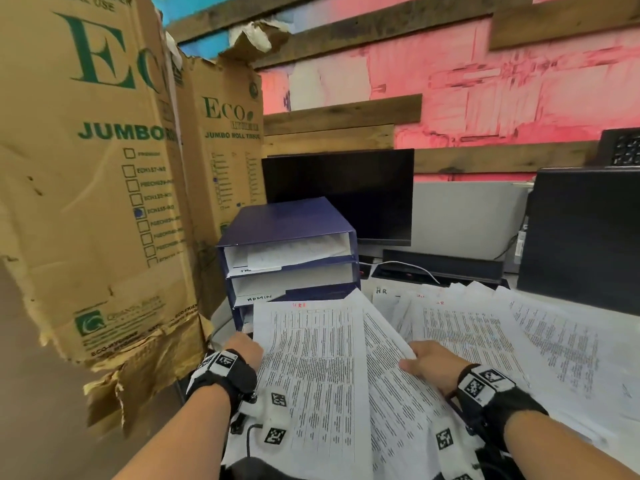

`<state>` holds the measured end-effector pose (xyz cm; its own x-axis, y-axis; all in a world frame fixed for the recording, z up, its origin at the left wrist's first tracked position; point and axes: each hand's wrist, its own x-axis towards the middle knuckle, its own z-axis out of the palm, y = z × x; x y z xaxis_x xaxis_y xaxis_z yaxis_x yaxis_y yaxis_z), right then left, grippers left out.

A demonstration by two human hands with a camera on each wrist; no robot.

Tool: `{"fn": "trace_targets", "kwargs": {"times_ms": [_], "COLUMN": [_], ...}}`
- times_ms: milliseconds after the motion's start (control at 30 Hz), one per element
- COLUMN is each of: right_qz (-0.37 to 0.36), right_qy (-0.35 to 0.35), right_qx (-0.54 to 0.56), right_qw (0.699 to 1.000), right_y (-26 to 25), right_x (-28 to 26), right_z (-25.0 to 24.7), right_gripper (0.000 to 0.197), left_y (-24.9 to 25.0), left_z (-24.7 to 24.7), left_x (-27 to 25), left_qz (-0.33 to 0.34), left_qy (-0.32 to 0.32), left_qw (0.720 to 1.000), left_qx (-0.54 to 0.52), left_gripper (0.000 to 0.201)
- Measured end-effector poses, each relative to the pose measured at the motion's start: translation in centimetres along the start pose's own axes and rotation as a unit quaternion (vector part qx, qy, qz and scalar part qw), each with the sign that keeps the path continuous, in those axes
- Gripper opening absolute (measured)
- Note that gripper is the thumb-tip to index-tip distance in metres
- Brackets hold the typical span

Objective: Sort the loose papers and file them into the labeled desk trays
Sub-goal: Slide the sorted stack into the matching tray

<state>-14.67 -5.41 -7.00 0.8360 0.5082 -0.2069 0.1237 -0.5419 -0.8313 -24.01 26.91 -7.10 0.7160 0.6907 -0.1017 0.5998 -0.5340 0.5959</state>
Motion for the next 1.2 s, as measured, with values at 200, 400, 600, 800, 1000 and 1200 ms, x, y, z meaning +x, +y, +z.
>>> {"fn": "trace_targets", "kwargs": {"times_ms": [200,400,600,800,1000,1200], "right_qz": [0.017,0.005,0.024,0.028,0.004,0.026], "right_qy": [-0.014,-0.03,-0.056,-0.049,0.023,0.05], "right_qx": [-0.019,-0.034,-0.033,-0.033,-0.027,0.002], "right_qw": [1.0,0.999,0.998,0.998,0.999,0.998], "right_y": [-0.8,-1.6,-1.3,-1.8,-3.3,-5.0], "right_x": [0.7,0.9,1.1,2.5,4.2,5.9], "right_z": [1.0,1.4,1.6,1.5,1.9,3.0], "right_gripper": [0.021,0.019,0.02,0.025,0.008,0.023], "left_y": [0.1,1.4,1.9,3.3,3.6,3.3], "left_z": [-2.0,-3.5,-2.2,-1.6,-1.5,-0.7], "left_x": [-1.8,-1.3,-0.1,0.4,2.6,2.6], "left_qz": [0.002,0.062,0.045,-0.033,-0.053,-0.051], "left_qy": [-0.005,-0.027,-0.014,0.036,0.001,-0.001], "left_qw": [0.999,0.991,0.997,0.999,0.976,0.958], "left_qx": [0.042,0.114,0.053,0.02,-0.211,-0.281], "left_gripper": [0.035,0.035,0.038,0.035,0.035,0.071]}}
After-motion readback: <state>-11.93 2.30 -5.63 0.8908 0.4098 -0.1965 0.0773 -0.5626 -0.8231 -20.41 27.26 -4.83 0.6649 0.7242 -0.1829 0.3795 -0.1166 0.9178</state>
